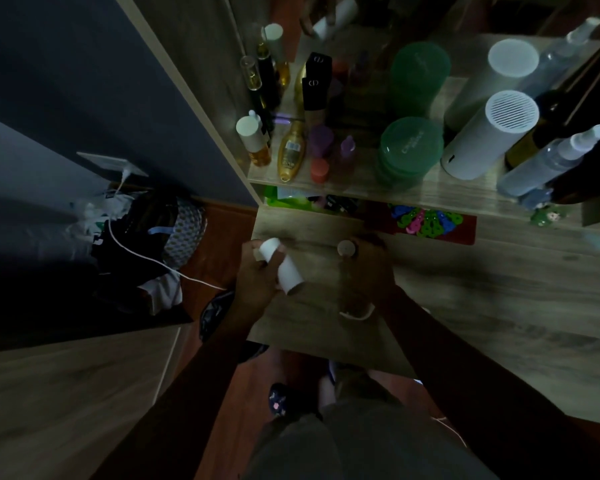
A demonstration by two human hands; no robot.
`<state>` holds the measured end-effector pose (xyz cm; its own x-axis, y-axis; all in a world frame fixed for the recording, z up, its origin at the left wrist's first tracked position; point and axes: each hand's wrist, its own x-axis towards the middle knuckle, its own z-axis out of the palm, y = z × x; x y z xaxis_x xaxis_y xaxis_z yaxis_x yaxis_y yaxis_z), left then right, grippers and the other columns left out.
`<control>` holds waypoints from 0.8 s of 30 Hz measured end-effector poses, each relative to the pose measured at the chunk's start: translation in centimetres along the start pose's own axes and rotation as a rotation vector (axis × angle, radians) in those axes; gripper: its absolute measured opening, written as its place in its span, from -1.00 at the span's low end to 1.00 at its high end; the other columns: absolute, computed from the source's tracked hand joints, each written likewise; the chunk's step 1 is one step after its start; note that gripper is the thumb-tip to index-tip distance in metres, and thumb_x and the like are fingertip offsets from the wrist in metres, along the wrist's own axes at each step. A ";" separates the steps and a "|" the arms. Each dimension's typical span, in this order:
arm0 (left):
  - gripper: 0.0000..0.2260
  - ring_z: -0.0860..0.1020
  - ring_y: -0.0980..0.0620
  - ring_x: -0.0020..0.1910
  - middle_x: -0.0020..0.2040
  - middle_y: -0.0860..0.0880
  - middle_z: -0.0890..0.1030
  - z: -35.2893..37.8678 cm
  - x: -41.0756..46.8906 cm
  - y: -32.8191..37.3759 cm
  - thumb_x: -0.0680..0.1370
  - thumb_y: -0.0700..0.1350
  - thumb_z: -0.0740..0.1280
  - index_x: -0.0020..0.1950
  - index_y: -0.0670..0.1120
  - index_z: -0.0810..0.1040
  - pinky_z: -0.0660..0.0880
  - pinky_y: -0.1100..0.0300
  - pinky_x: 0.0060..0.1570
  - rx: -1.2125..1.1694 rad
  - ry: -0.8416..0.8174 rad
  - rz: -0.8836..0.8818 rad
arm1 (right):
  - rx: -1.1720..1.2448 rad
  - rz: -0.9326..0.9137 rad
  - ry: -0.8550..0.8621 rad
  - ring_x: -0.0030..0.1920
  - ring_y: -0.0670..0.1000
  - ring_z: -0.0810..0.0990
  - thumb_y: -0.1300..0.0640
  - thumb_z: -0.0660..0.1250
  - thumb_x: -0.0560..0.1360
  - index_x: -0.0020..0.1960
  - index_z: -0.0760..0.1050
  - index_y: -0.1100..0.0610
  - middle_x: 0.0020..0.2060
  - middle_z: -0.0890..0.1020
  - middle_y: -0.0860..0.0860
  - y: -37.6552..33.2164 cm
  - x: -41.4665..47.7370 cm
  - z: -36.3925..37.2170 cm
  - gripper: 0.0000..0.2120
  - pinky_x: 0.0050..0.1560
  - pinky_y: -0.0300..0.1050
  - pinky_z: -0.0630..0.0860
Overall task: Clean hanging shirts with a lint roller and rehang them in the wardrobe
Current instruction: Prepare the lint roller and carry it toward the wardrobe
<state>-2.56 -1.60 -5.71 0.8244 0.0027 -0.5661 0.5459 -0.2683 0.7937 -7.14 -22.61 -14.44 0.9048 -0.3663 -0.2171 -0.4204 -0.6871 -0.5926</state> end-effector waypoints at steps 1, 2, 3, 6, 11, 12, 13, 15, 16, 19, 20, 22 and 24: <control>-0.49 0.65 -0.24 0.04 0.12 -0.20 0.60 0.0 0.0 0.1 0.47 0.15 0.46 0.28 -0.03 0.36 0.66 -0.14 -0.21 -0.061 0.011 -0.037 | -0.005 0.023 -0.021 0.01 0.22 0.64 0.18 0.34 0.53 0.06 0.62 0.21 -0.05 0.69 0.18 -0.1 0.1 0.3 -0.84 0.06 0.03 0.56; -0.55 0.66 -0.23 0.02 0.10 -0.20 0.59 0.0 0.0 0.1 0.52 0.09 0.44 0.28 -0.05 0.36 0.65 -0.07 -0.26 -0.106 0.018 -0.077 | 0.003 0.049 -0.034 0.03 0.22 0.64 0.17 0.33 0.54 0.08 0.62 0.21 -0.03 0.69 0.17 -0.3 0.1 0.5 -0.82 0.08 0.03 0.56; -0.57 0.66 -0.21 0.00 0.08 -0.20 0.59 0.0 0.1 0.0 0.55 0.05 0.42 0.29 -0.08 0.36 0.64 -0.02 -0.28 -0.141 0.022 -0.106 | 0.017 0.065 -0.032 0.04 0.20 0.64 0.15 0.31 0.55 0.09 0.61 0.20 -0.02 0.69 0.17 -0.4 0.2 0.7 -0.81 0.09 0.02 0.56; -0.54 0.65 -0.22 0.03 0.13 -0.24 0.59 -0.3 0.0 0.0 0.56 0.06 0.39 0.32 -0.16 0.35 0.65 -0.06 -0.24 -0.173 0.029 -0.135 | 0.024 0.073 -0.009 -0.01 0.20 0.65 -0.03 0.17 0.60 0.05 0.61 0.17 -0.07 0.69 0.14 -0.6 0.1 1.3 -0.67 0.06 0.00 0.57; -0.53 0.64 -0.24 0.07 0.21 -0.31 0.54 -1.3 0.0 -0.1 0.59 0.06 0.34 0.34 -0.22 0.36 0.63 -0.03 -0.30 -0.274 0.021 -0.140 | 0.116 0.097 -0.112 -0.13 0.12 0.58 -0.30 0.06 0.58 -0.15 0.52 0.00 -0.21 0.60 0.05 -1.2 0.6 0.7 -0.55 -0.03 -0.02 0.49; -0.53 0.64 -0.23 0.06 0.21 -0.32 0.55 -1.5 0.0 0.0 0.59 0.07 0.33 0.33 -0.24 0.38 0.63 -0.03 -0.29 -0.286 0.014 -0.141 | 0.133 0.088 -0.134 -0.15 0.09 0.57 -0.25 0.15 0.58 -0.20 0.50 -0.02 -0.25 0.58 0.01 -1.6 0.6 0.2 -0.63 -0.04 -0.05 0.48; -0.54 0.65 -0.21 0.04 0.20 -0.32 0.56 -1.6 0.0 -0.1 0.60 0.07 0.32 0.31 -0.26 0.41 0.63 -0.04 -0.29 -0.295 0.010 -0.139 | 0.156 0.081 -0.148 -0.16 0.08 0.57 -0.16 0.25 0.58 -0.19 0.53 -0.02 -0.25 0.57 -0.01 -1.9 0.5 -0.2 -0.72 -0.03 -0.07 0.47; -0.55 0.66 -0.21 0.01 0.18 -0.35 0.57 -1.7 -0.1 -0.1 0.61 0.08 0.30 0.25 -0.30 0.46 0.63 -0.06 -0.29 -0.327 0.003 -0.142 | 0.221 0.055 -0.154 -0.16 0.00 0.56 0.02 0.38 0.55 -0.06 0.62 0.11 -0.20 0.59 -0.01 -2.9 -0.1 -1.3 -0.84 -0.04 -0.15 0.44; -0.53 0.66 -0.24 0.04 0.18 -0.36 0.56 -1.8 -0.1 -0.1 0.60 0.09 0.30 0.26 -0.30 0.45 0.62 -0.07 -0.26 -0.358 0.009 -0.149 | 0.261 0.051 -0.161 -0.19 -0.09 0.55 0.05 0.40 0.54 -0.02 0.62 0.12 -0.19 0.60 -0.06 -3.4 -0.5 -1.6 -0.87 -0.10 -0.21 0.42; -0.47 0.63 -0.25 0.10 0.23 -0.33 0.53 -2.0 -0.3 -0.2 0.58 0.10 0.34 0.35 -0.27 0.37 0.63 -0.08 -0.22 -0.462 0.058 -0.188 | 0.489 0.059 -0.197 -0.22 -0.30 0.57 0.11 0.44 0.51 -0.02 0.59 -0.02 -0.20 0.59 -0.23 -5.1 -1.5 -2.4 -0.93 -0.18 -0.42 0.41; -0.47 0.64 -0.24 0.09 0.23 -0.33 0.53 -2.1 -0.3 -0.1 0.59 0.09 0.33 0.36 -0.28 0.36 0.63 -0.07 -0.23 -0.487 0.072 -0.195 | 0.585 0.065 -0.195 -0.23 -0.30 0.59 0.15 0.46 0.50 -0.05 0.60 -0.04 -0.21 0.62 -0.21 -5.5 -1.8 -2.5 -0.89 -0.20 -0.41 0.46; -0.51 0.64 -0.21 0.06 0.21 -0.33 0.54 -2.1 -0.4 -0.1 0.61 0.07 0.30 0.33 -0.30 0.39 0.64 -0.05 -0.26 -0.507 0.076 -0.198 | 0.733 0.087 -0.208 -0.32 -0.25 0.59 0.20 0.49 0.46 -0.07 0.64 0.00 -0.25 0.68 -0.13 -6.4 -2.5 -3.1 -0.88 -0.27 -0.36 0.51; -0.52 0.64 -0.21 0.04 0.19 -0.30 0.55 -2.1 -0.4 0.0 0.61 0.08 0.30 0.32 -0.29 0.40 0.63 -0.05 -0.27 -0.506 0.077 -0.205 | 0.773 0.050 -0.276 -0.37 -0.19 0.58 0.23 0.49 0.46 -0.05 0.66 0.11 -0.30 0.69 -0.10 -7.2 -3.2 -3.7 -0.91 -0.30 -0.30 0.54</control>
<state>-2.61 0.38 -5.04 0.6919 0.0814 -0.7174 0.6846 0.2416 0.6877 -7.30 -18.84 -6.61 0.9128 -0.1482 -0.3807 -0.3865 -0.0114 -0.9222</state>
